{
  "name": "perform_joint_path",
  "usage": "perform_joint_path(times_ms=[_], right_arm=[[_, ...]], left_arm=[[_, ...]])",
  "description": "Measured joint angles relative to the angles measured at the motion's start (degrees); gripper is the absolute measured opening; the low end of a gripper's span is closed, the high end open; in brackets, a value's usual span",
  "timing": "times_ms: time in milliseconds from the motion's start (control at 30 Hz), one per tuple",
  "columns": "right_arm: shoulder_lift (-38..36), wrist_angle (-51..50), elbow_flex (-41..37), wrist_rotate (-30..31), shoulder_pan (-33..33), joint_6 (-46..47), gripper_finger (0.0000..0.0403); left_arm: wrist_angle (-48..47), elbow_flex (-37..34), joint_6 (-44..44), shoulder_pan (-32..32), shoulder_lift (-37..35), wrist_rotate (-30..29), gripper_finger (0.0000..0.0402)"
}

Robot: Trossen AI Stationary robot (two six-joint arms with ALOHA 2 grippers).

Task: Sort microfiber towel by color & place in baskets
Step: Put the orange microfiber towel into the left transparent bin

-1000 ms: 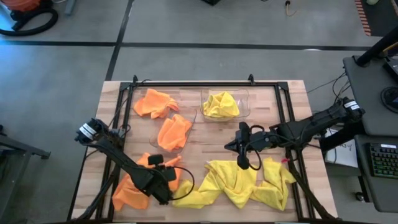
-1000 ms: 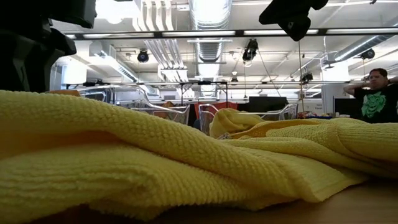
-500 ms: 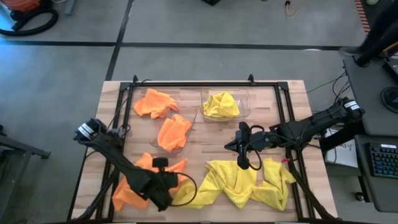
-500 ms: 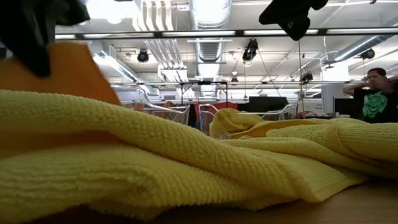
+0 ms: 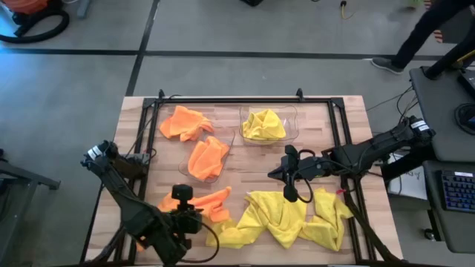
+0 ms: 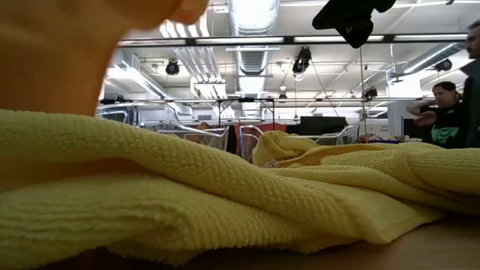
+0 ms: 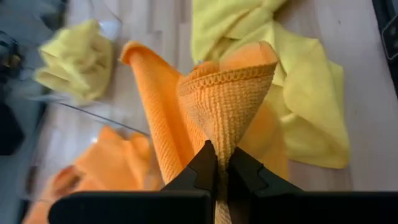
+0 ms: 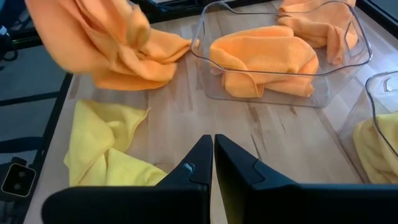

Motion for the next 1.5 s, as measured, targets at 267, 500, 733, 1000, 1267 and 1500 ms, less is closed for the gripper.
perform_joint_path(times_ms=[267,500,733,1000,1267,1500], right_arm=[[0.00,0.00,0.00,0.00,0.00,-0.50,0.0013],[0.00,0.02,0.00,0.00,0.00,-0.88,0.0013],[0.00,0.02,0.00,0.00,0.00,-1.08,0.0013],[0.00,0.00,0.00,0.00,0.00,-1.52,0.0013],[0.00,0.00,0.00,0.00,0.00,-1.64,0.0013],[0.00,-0.02,0.00,0.00,0.00,-2.06,0.0013]], left_arm=[[-11.27,10.90,0.02,-1.62,0.00,-10.54,0.0000],[-15.47,19.00,2.67,-1.49,0.00,-18.01,0.0000],[-15.41,26.15,5.17,-1.00,-0.21,-32.20,0.0000],[-15.42,25.98,8.82,3.13,-1.46,-38.26,0.0000],[-15.45,17.67,10.97,12.33,-4.81,-34.98,0.0000],[-14.63,5.74,6.95,20.78,-10.06,-27.62,0.0000]])
